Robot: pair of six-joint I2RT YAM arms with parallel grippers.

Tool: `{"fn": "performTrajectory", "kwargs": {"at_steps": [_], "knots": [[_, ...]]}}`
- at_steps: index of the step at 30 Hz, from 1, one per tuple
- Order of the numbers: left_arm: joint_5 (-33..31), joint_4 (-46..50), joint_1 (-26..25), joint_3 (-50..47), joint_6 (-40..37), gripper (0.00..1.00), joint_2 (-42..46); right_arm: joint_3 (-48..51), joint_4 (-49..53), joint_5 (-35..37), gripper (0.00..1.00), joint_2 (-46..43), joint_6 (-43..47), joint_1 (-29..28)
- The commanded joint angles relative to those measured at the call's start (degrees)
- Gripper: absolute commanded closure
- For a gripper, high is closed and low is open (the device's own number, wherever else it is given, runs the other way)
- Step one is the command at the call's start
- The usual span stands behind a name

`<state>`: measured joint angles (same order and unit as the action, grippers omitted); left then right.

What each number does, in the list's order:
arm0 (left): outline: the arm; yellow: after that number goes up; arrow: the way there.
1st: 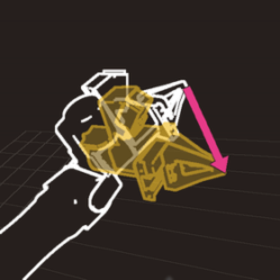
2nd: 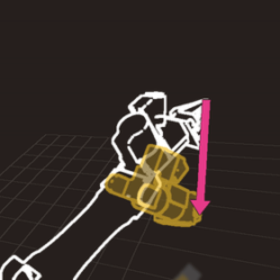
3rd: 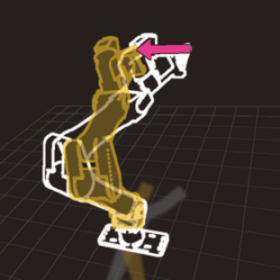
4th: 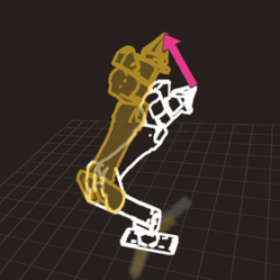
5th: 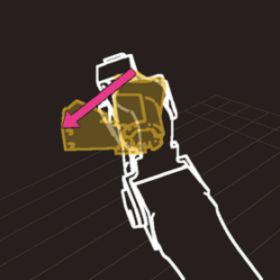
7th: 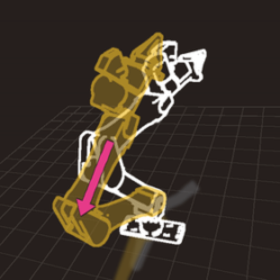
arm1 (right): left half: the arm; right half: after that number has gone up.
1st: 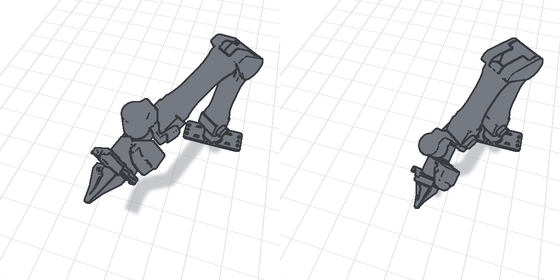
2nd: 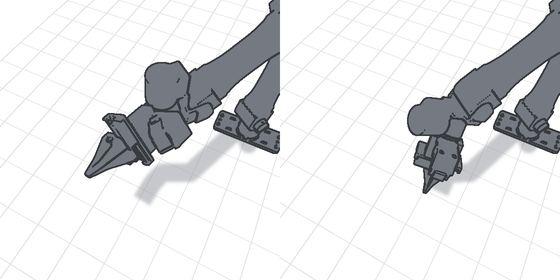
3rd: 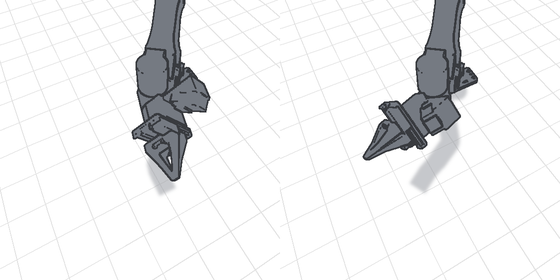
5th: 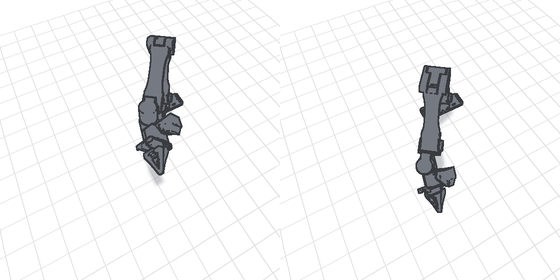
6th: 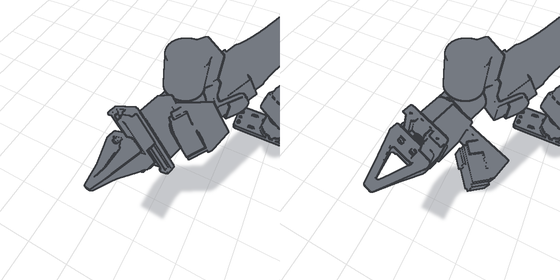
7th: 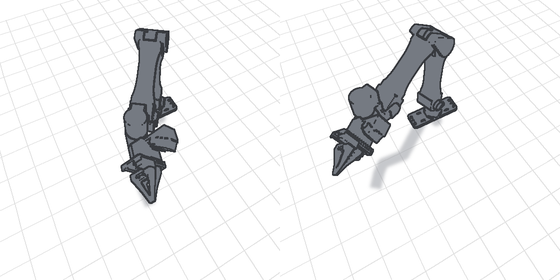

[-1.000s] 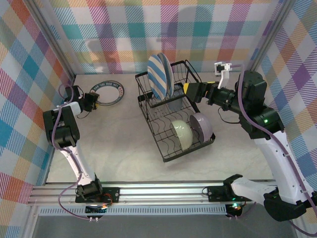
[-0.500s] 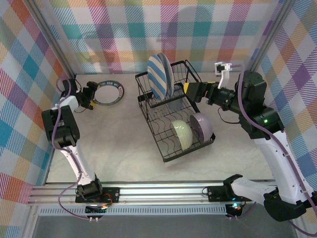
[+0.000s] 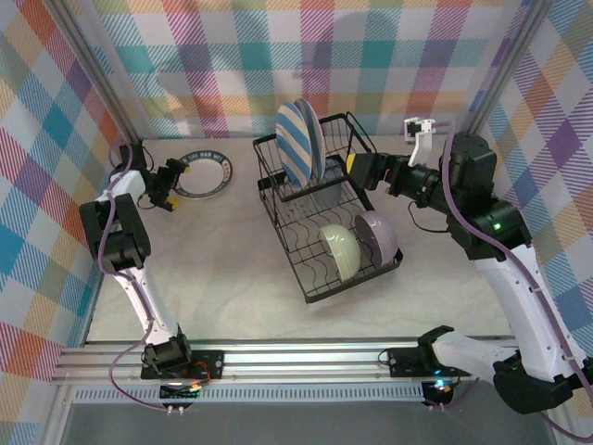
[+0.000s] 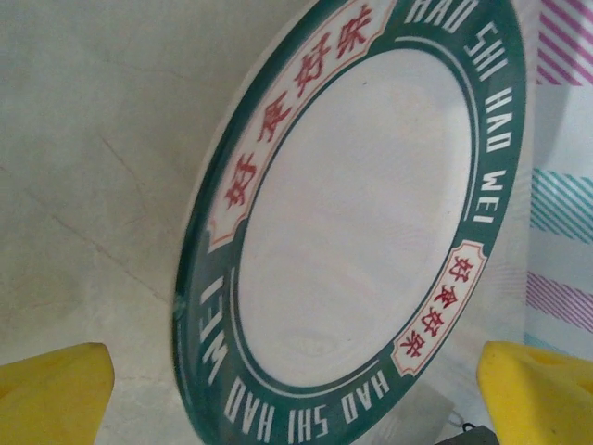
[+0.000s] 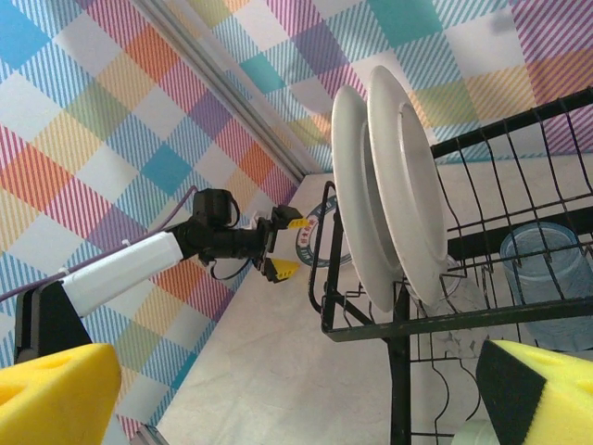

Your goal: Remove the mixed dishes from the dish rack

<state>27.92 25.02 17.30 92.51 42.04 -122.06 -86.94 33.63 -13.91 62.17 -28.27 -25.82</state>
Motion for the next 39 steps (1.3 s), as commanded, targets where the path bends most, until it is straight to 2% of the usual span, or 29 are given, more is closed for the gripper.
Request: {"fn": "performTrajectory", "kwargs": {"at_steps": [1, 4, 13, 16, 19, 23, 27, 29, 33, 39], "knots": [[0.4, 5.2, -0.3, 3.3, -3.6, 0.0, -0.9, -0.3, 1.0, 1.4, 0.01, 0.2, -0.3, 0.2], [-0.5, 8.6, -1.9, 4.4, -5.2, 0.0, -1.1, -2.7, 5.0, 3.7, 0.01, 2.1, 0.7, 0.2], [-7.7, 20.0, -1.9, 5.0, -12.2, 0.0, 4.9, -8.3, 10.0, 7.6, 0.01, 6.8, 4.0, -0.5], [-11.8, 23.8, -1.8, 4.9, -14.2, 0.0, 8.6, -12.4, 12.6, 9.5, 0.0, 10.1, 5.7, -1.5], [-12.2, 24.2, -2.2, 2.7, -14.9, 0.0, 13.7, -17.5, 15.2, 11.6, 0.02, 13.9, 7.5, -2.9], [-12.3, 25.3, -6.2, -0.2, -17.8, 0.0, 21.8, -24.6, 19.5, 15.6, 0.07, 19.8, 9.7, -5.2], [-9.6, 26.5, -11.4, -3.5, -20.3, 0.0, 29.4, -31.6, 23.4, 18.5, 0.17, 25.6, 11.2, -7.0], [-6.4, 24.7, -13.2, -6.0, -20.5, 0.0, 33.8, -34.6, 25.0, 19.9, 0.18, 28.1, 12.2, -7.9], [3.1, 15.7, -16.0, -13.0, -18.0, 0.0, 43.1, -39.1, 26.9, 21.8, 0.21, 32.3, 14.1, -9.1], [12.8, -1.5, -20.0, -20.7, -11.0, 0.0, 53.5, -43.8, 29.3, 22.8, 0.29, 37.0, 15.0, -9.3]]}}
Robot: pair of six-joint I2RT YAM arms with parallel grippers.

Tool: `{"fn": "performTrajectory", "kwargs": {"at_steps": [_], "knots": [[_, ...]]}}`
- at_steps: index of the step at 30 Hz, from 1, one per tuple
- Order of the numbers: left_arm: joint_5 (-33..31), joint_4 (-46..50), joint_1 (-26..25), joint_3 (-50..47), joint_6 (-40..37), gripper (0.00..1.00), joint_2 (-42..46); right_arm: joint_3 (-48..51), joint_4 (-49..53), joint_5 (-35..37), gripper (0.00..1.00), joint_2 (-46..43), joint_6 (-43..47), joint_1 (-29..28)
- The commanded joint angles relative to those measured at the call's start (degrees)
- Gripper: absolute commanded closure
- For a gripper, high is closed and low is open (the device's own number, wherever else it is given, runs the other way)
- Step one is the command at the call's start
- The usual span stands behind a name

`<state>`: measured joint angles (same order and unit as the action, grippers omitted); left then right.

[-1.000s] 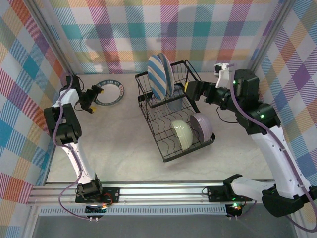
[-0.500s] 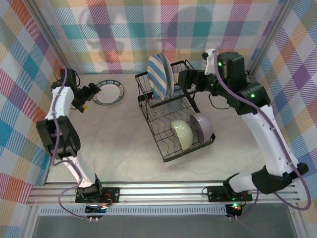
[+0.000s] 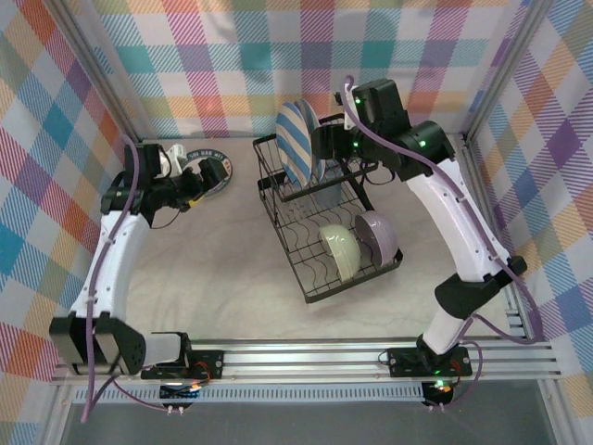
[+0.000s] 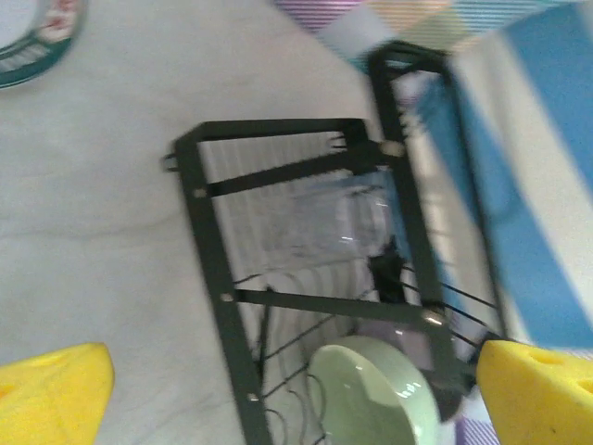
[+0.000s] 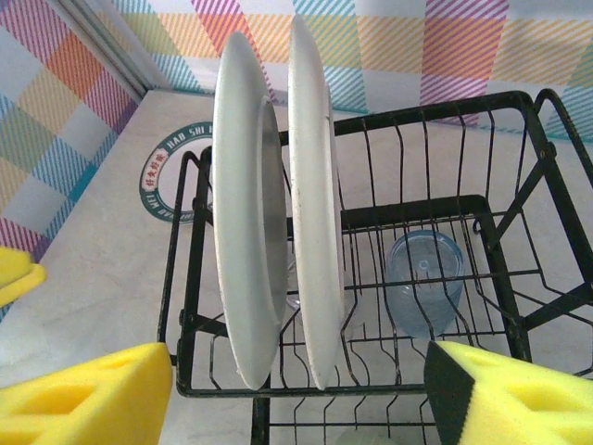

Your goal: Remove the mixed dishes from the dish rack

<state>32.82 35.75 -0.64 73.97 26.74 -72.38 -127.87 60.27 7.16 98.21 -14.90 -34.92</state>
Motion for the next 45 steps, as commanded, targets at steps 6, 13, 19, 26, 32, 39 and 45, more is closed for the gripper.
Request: {"fn": "performTrajectory", "kwargs": {"at_steps": [6, 13, 19, 26, 32, 39, 45], "knots": [[7.1, -17.2, -7.4, -2.9, 7.3, 0.0, 6.1, -4.6, 2.9, 1.7, 0.33, 2.9, 1.4, -0.4], [6.6, -18.3, -8.4, -3.5, 8.2, 0.0, 6.6, -5.5, 2.9, 1.1, 0.38, 4.2, 1.4, -0.4], [7.1, -19.3, -8.7, -4.2, 9.8, 0.0, 8.0, -5.5, 2.6, 0.6, 0.43, 5.1, 1.2, -0.4], [12.3, -30.7, -8.9, -7.1, 16.6, 0.0, 9.2, -5.7, 2.4, -0.1, 0.5, 6.4, 1.1, -0.4], [14.6, -40.4, -9.1, -9.3, 23.4, 0.0, 10.1, -6.2, 2.3, -0.7, 0.6, 7.3, 1.6, -0.4], [14.2, -40.6, -9.2, -9.3, 24.0, 0.0, 10.1, -6.2, 1.8, -1.0, 0.78, 8.3, 2.2, -0.4], [13.8, -40.6, -9.2, -9.6, 24.6, 0.0, 9.8, -6.1, 1.4, -1.3, 0.9, 8.6, 2.4, -0.4]]}}
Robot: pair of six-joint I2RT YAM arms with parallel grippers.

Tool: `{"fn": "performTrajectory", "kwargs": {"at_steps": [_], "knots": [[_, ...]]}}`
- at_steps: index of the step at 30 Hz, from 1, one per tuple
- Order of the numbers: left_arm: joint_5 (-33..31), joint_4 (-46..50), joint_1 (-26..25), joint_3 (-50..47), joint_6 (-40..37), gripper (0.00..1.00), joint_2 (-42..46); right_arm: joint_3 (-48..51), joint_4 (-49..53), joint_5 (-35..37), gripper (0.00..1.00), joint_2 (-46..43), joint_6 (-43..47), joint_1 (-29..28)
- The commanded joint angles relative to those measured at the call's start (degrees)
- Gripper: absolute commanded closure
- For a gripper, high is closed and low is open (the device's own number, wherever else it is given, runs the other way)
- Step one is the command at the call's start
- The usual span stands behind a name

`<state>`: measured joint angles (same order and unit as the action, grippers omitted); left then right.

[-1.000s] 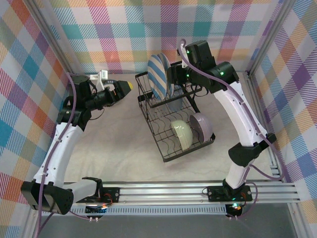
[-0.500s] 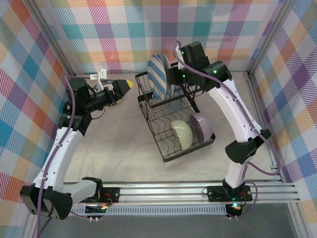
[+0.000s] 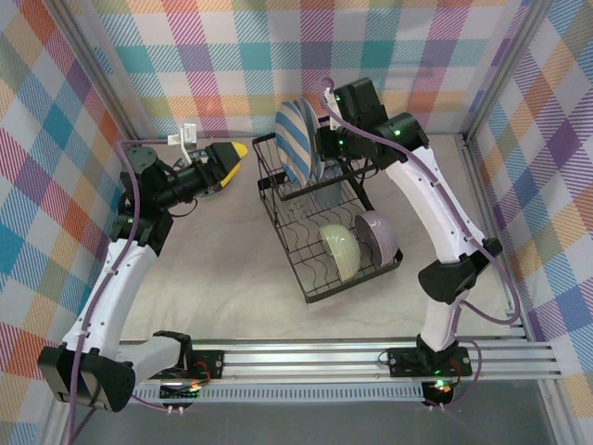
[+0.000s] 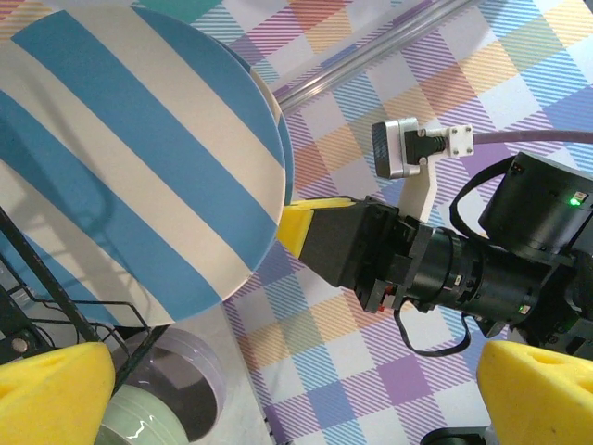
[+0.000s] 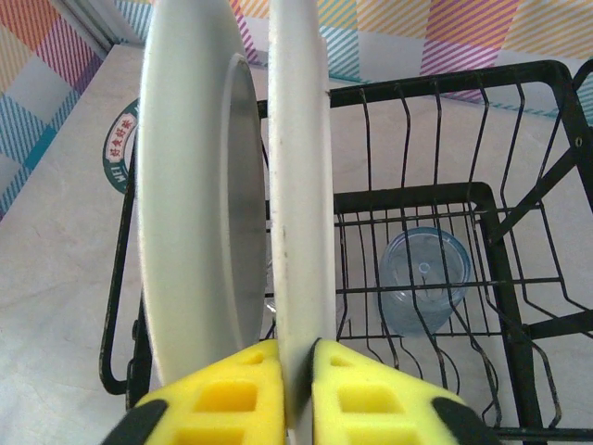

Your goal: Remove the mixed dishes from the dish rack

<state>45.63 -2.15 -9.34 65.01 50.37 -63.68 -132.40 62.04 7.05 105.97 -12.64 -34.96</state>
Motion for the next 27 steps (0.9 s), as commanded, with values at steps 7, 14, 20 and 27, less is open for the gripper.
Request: {"fn": "performTrajectory", "kwargs": {"at_steps": [7, 14, 20, 27], "knots": [[0.7, -2.4, -0.5, -0.5, 0.9, 0.0, 0.6, -1.6, -1.0, 0.0, 1.0, 0.2, 0.4, -0.4], [-0.1, 0.5, -0.5, 0.0, -0.4, 0.0, -0.4, -1.5, -2.3, 3.9, 1.0, -1.4, 1.3, -0.4], [-1.0, 1.4, -0.6, 0.2, -0.8, 0.0, -0.6, -1.0, -4.1, 8.0, 1.0, -3.8, 3.2, -0.4], [-1.6, 2.2, -0.5, 0.7, -1.0, 0.0, -1.4, 1.3, -6.9, 11.6, 1.0, -7.4, 4.5, -0.4]]}}
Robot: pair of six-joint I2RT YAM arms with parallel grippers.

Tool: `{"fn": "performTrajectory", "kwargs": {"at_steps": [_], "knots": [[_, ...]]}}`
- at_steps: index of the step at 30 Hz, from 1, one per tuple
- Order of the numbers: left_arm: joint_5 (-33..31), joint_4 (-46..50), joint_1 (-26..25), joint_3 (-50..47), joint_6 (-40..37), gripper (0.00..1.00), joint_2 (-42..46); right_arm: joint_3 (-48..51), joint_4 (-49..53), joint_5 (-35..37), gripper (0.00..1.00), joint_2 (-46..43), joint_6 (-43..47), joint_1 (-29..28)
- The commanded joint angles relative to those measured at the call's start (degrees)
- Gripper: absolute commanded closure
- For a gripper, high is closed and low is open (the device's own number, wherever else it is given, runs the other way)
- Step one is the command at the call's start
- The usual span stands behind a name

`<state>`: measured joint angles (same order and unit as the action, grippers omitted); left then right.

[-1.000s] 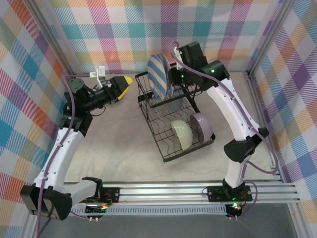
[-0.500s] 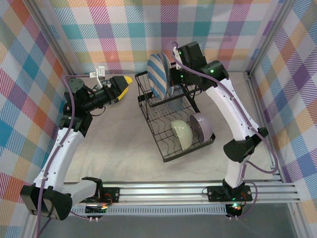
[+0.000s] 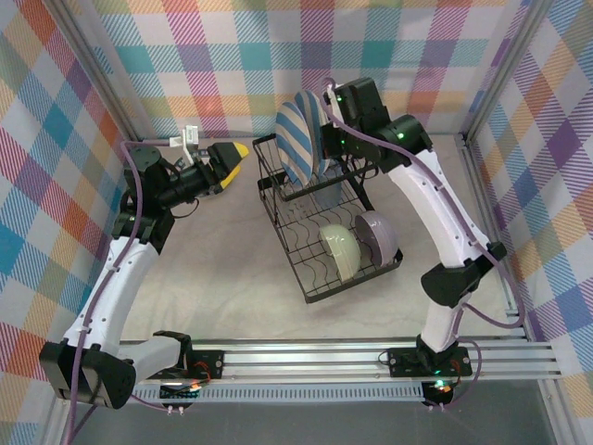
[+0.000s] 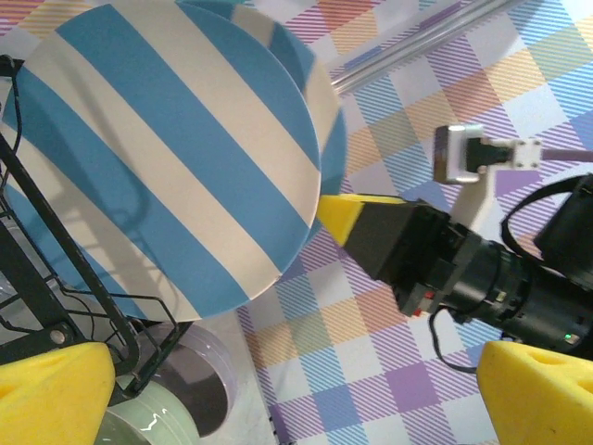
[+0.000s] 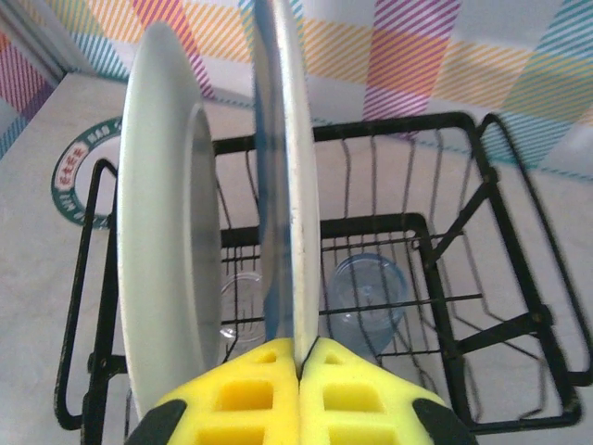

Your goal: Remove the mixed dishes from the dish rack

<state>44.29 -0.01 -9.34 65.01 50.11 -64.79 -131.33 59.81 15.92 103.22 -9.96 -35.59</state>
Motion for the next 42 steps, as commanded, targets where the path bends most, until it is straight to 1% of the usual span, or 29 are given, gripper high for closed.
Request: {"fn": "performTrajectory", "kwargs": {"at_steps": [1, 7, 11, 15, 17, 20, 22, 24, 26, 30, 32, 36, 39, 42], "knots": [[-0.3, 0.1, -0.5, 0.8, -0.7, 0.0, -0.5, 0.5, -4.9, 3.0, 1.0, -5.0, 2.0, 0.3], [-0.3, 0.2, -0.5, 1.8, -0.4, 0.0, -1.3, 0.8, -5.1, 6.4, 1.0, -7.0, 2.8, 0.3], [-0.4, 0.4, -0.6, 2.6, -0.5, 0.0, -1.8, 1.5, -5.5, 11.0, 1.0, -8.9, 3.1, 0.5], [-0.4, 0.4, -0.5, 3.3, -0.5, 0.0, -2.3, 3.8, -7.0, 15.7, 1.0, -12.4, 3.0, 1.2], [-0.3, 0.5, -0.5, 3.6, -0.6, 0.0, -2.7, 6.5, -9.0, 17.3, 1.0, -15.2, 2.3, 1.7], [0.0, 0.2, -0.6, 4.1, -0.6, 0.0, -3.1, 12.9, -14.8, 17.2, 1.0, -21.4, 0.7, 2.7], [0.2, 0.0, -0.6, 4.5, -0.5, 0.0, -3.5, 14.0, -15.2, 15.5, 1.0, -23.7, -1.8, 4.0], [0.3, -0.1, -0.7, 5.1, -0.5, 0.0, -4.0, 14.1, -14.3, 10.7, 1.0, -25.5, -6.0, 6.2], [0.3, -0.1, -0.8, 5.8, -0.1, 0.0, -4.2, 13.9, -13.2, 3.5, 1.0, -27.0, -12.3, 10.1], [1.1, -3.4, -1.1, 7.1, 2.8, 0.0, -4.8, 13.4, -13.7, -10.8, 1.0, -28.4, -22.8, 17.0], [1.2, -4.5, -1.4, 8.1, 3.9, 0.0, -5.1, 12.1, -13.9, -15.4, 1.0, -28.1, -25.9, 18.4], [1.3, -3.9, -2.5, 11.4, 3.5, 0.0, -5.5, 9.8, -15.3, -24.9, 1.0, -26.4, -32.3, 19.9], [1.3, -3.4, -3.0, 13.6, 3.0, 0.0, -5.7, 10.3, -17.2, -30.4, 1.0, -25.2, -37.1, 20.3], [1.0, -1.5, -3.9, 15.9, 1.4, 0.0, -6.2, 12.4, -20.4, -34.4, 1.0, -24.7, -41.0, 20.3]]}}
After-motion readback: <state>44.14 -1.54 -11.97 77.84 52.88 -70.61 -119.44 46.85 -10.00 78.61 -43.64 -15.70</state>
